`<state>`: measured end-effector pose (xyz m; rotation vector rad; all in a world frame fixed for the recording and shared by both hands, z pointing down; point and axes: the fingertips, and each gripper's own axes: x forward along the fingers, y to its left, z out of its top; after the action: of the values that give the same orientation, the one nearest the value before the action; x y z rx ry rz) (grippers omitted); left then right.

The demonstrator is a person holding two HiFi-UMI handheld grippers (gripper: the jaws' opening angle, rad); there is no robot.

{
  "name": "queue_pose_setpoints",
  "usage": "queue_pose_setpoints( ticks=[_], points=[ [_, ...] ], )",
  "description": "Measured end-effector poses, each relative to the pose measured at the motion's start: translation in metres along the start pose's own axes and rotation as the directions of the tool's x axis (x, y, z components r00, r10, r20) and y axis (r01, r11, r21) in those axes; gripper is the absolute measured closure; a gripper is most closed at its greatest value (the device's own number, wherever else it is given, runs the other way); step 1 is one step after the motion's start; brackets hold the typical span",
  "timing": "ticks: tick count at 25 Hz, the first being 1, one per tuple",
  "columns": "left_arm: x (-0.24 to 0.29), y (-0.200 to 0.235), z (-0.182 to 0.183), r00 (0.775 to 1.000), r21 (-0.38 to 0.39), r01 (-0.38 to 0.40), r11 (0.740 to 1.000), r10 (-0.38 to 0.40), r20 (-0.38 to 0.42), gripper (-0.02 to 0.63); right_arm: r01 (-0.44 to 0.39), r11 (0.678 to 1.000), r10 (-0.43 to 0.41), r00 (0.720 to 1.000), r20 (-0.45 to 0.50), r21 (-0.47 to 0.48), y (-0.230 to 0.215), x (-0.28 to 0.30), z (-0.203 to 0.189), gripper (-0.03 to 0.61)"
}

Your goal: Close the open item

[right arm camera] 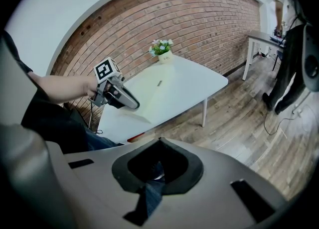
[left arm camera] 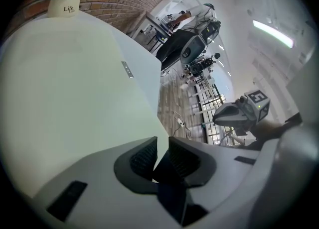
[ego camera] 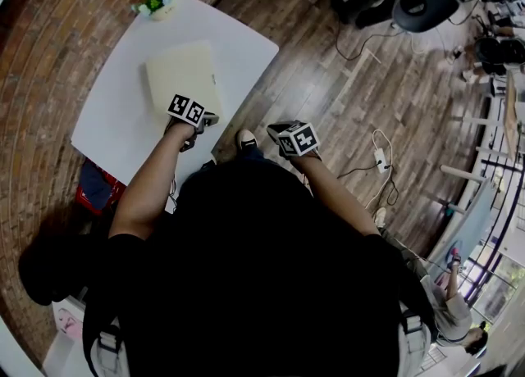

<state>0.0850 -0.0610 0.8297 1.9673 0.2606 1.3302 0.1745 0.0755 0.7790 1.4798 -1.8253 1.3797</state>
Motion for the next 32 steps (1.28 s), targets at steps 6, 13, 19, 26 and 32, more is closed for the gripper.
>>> queue_pose_setpoints(
  ticks=[6, 13, 19, 26, 32],
  points=[
    [-0.008, -0.003, 0.012, 0.998, 0.007, 0.007, 1.000, -0.008, 0.056, 0.557, -0.011, 1.000, 0.011, 1.000, 0.007, -0.003, -0.001, 0.000, 0.004, 0.557],
    [-0.019, -0.002, 0.017, 0.995, 0.009, -0.004, 1.000, 0.003, 0.095, 0.566, -0.011, 1.000, 0.011, 1.000, -0.001, -0.021, -0.002, 0.000, 0.011, 0.557],
    [-0.033, -0.001, 0.024, 0.988, 0.018, -0.020, 1.000, 0.017, 0.151, 0.577, -0.010, 0.999, 0.010, 1.000, -0.007, -0.042, -0.004, 0.000, 0.021, 0.557],
    [-0.052, -0.006, 0.029, 0.975, 0.029, -0.036, 0.999, 0.028, 0.221, 0.589, -0.026, 0.996, 0.027, 1.000, 0.004, -0.081, -0.002, 0.002, 0.037, 0.557],
    [-0.068, -0.014, 0.035, 0.958, 0.024, -0.017, 1.000, 0.009, 0.288, 0.595, -0.044, 0.992, 0.045, 0.999, 0.006, -0.116, 0.002, 0.001, 0.057, 0.557]
  ],
)
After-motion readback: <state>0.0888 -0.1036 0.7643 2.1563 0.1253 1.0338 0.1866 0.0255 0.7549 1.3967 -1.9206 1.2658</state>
